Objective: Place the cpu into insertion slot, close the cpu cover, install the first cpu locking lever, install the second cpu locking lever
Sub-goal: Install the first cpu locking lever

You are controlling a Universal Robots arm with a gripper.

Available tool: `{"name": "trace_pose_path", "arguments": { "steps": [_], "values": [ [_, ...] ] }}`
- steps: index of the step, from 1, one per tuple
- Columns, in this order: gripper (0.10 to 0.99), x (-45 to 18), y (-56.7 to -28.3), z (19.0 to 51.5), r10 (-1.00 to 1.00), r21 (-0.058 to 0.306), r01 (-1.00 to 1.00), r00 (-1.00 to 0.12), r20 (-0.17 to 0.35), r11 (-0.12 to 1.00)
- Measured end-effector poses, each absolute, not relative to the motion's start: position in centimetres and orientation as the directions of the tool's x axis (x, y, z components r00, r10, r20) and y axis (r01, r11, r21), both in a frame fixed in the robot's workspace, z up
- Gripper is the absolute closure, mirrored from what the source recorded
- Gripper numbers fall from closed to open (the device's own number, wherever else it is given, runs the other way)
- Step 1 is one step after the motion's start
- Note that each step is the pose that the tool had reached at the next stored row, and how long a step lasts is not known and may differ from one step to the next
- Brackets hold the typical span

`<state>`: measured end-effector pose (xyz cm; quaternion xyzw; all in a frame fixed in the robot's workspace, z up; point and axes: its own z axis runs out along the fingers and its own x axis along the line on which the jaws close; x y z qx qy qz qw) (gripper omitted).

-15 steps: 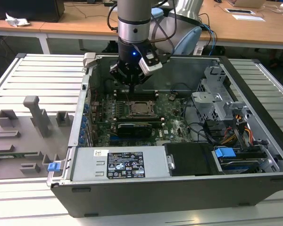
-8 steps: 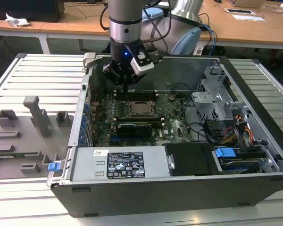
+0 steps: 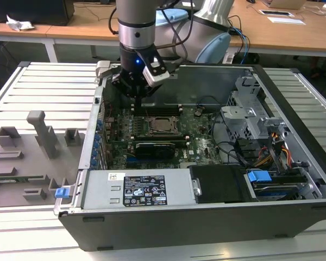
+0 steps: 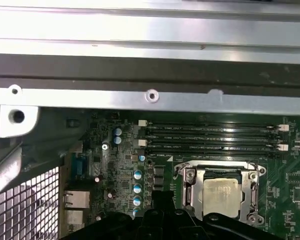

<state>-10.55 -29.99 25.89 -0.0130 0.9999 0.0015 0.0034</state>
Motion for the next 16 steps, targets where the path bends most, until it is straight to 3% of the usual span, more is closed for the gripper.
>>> {"name": "trace_pose_path", "arguments": {
  "steps": [16],
  "values": [
    [0.980, -7.9, -28.0, 25.4, -0.026, 0.000, -0.026, -1.000, -0.007, 1.000]
  ]
}}
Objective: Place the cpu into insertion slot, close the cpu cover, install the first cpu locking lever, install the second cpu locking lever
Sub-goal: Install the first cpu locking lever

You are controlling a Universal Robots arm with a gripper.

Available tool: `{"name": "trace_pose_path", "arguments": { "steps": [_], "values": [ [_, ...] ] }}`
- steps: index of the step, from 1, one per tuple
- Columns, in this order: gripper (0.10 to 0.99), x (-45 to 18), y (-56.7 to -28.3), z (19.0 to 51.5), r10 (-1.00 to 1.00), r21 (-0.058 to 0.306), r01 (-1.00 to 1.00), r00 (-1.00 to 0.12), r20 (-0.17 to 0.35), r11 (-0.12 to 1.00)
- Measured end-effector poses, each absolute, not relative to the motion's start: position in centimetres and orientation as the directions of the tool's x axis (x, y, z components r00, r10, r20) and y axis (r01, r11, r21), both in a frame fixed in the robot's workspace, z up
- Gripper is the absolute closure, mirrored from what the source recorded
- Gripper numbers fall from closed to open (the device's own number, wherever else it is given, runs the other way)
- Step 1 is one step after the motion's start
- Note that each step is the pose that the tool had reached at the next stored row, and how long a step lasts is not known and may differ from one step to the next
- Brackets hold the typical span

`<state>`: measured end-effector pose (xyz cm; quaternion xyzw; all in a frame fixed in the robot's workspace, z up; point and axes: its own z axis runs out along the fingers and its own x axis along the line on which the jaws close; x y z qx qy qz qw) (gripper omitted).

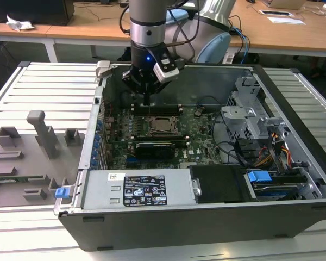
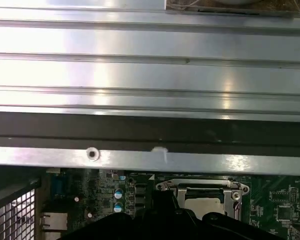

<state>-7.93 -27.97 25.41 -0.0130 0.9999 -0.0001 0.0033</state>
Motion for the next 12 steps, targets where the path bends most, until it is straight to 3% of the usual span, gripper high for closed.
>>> {"name": "trace_pose_path", "arguments": {
  "steps": [12],
  "values": [
    [0.980, -5.4, -27.9, 24.6, -0.068, 0.021, -0.068, -0.998, -0.007, 0.997]
  ]
}}
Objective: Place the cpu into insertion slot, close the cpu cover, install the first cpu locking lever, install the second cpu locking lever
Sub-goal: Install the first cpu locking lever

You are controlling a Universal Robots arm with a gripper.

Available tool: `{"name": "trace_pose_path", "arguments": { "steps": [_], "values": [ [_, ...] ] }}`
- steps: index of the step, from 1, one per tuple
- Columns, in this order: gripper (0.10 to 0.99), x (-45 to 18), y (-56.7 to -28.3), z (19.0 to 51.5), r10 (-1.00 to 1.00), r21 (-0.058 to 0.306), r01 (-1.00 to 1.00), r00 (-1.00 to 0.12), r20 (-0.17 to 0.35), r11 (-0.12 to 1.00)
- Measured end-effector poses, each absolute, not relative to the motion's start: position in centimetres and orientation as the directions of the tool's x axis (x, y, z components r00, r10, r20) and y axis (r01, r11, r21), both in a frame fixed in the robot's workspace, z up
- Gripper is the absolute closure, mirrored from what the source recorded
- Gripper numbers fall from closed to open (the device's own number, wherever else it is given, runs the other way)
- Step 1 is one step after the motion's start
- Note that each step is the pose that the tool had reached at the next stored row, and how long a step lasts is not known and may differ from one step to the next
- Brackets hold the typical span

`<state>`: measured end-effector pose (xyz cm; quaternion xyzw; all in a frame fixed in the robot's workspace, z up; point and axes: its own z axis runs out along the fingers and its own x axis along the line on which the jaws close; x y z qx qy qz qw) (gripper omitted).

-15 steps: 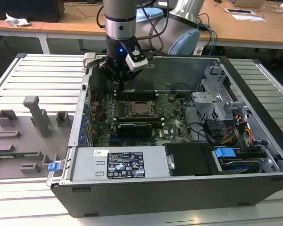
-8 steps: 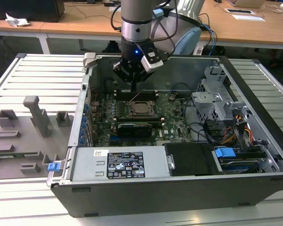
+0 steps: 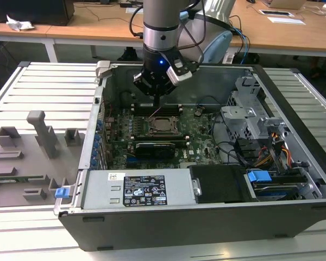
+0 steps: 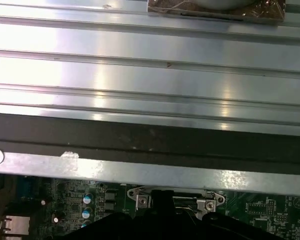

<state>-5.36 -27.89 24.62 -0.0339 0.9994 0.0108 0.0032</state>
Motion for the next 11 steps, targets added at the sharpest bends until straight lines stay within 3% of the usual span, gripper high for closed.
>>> {"name": "trace_pose_path", "arguments": {
  "steps": [11],
  "values": [
    [0.980, -4.50, -27.73, 23.93, -0.077, 0.021, -0.077, -0.997, -0.007, 0.997]
  ]
}}
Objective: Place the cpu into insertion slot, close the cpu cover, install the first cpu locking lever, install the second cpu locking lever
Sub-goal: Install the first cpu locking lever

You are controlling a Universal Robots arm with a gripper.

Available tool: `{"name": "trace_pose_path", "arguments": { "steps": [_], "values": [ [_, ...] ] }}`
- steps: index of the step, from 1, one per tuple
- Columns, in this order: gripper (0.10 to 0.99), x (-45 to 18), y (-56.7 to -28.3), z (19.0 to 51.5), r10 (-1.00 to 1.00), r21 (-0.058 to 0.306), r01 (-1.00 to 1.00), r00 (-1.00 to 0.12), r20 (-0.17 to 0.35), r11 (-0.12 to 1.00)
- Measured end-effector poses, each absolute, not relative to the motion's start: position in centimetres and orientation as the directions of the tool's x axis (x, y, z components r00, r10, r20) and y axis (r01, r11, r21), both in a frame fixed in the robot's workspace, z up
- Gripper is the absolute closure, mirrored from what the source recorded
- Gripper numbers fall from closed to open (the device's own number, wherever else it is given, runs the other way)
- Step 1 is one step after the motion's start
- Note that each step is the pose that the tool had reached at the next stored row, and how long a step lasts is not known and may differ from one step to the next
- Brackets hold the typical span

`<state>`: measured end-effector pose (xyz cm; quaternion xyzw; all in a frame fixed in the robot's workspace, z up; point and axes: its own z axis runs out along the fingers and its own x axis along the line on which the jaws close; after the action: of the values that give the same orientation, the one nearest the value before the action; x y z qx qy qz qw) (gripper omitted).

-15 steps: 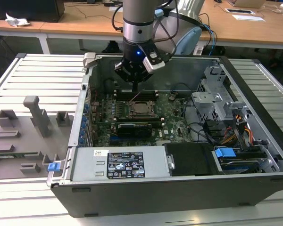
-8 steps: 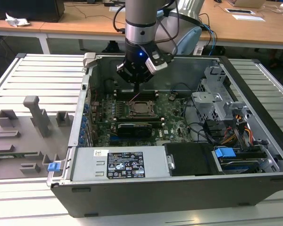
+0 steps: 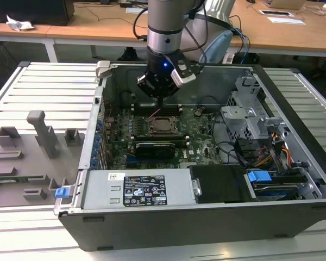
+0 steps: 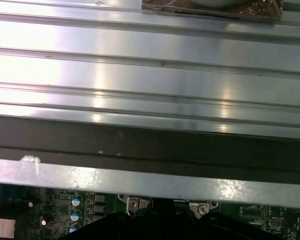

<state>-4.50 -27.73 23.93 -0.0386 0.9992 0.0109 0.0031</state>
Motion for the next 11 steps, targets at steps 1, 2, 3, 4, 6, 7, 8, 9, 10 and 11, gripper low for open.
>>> {"name": "trace_pose_path", "arguments": {
  "steps": [1, 2, 3, 4, 6, 7, 8, 9, 10, 11],
  "values": [
    [0.980, -4.4, -27.7, 23.8, -0.078, 0.021, -0.079, -0.997, -0.007, 0.997],
    [0.980, -4.3, -27.6, 23.7, -0.080, 0.021, -0.080, -0.997, -0.007, 0.997],
    [0.980, -4.2, -27.6, 23.7, -0.080, 0.021, -0.080, -0.997, -0.007, 0.997],
    [0.980, -4.1, -27.6, 23.6, -0.081, 0.021, -0.081, -0.997, -0.007, 0.996],
    [0.980, -3.9, -27.4, 23.4, -0.083, 0.021, -0.083, -0.997, -0.007, 0.996],
    [0.980, -3.8, -27.4, 23.3, -0.084, 0.022, -0.084, -0.996, -0.007, 0.996],
    [0.980, -3.7, -27.4, 23.3, -0.085, 0.021, -0.085, -0.996, -0.007, 0.996],
    [0.980, -3.5, -27.4, 23.1, -0.087, 0.021, -0.088, -0.996, -0.007, 0.996],
    [0.980, -3.4, -27.4, 23.0, -0.088, 0.021, -0.088, -0.996, -0.007, 0.996],
    [0.980, -3.3, -27.4, 22.9, -0.088, 0.021, -0.089, -0.996, -0.007, 0.996]
  ]
}}
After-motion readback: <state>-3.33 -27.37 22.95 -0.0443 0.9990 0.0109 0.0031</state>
